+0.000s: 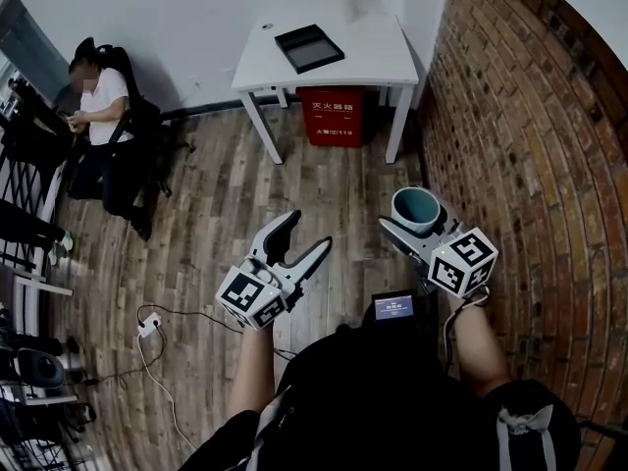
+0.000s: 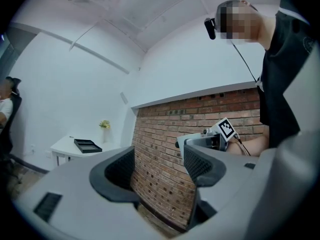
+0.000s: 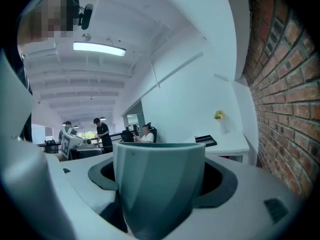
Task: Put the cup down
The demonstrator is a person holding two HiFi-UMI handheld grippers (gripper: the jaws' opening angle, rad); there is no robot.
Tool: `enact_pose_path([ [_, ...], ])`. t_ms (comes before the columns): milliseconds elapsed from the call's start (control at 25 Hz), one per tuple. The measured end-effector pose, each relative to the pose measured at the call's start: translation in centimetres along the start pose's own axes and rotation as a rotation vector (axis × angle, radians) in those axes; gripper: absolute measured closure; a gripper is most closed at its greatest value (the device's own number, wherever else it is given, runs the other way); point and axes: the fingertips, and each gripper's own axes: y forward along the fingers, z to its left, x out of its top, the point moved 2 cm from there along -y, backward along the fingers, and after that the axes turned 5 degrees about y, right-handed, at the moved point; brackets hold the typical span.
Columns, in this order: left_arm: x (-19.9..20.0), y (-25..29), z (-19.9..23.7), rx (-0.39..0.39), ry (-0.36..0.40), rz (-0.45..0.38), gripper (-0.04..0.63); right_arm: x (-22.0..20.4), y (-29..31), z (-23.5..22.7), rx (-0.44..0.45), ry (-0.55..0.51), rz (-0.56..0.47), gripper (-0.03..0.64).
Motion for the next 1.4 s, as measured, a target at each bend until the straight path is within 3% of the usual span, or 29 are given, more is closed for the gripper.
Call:
enact_pose_path([
  [400,-1.8,3.2,6.0,0.032,-0.029,0.025,0.282,-0.2,6.0,-4.6,0.023,0.026,0.019,0.213],
  [640,-1.3,9.8,13.7,0.058,-0.016,0.048,0.282,2.4,13.3,-11.8,0.044,0.045,0.005,0.212],
  [960,2.4,21.0,23.2,0.049,0.034,0.034,0.282,9.2,21.3,-22.0,0.055,0.045,-0.031,0.213],
  [1400,2.1,28.1,30.4,0.071,0.011,0.051,0.282,10.8,28.0,-28.6,0.082,0.056,0.015,0.213],
])
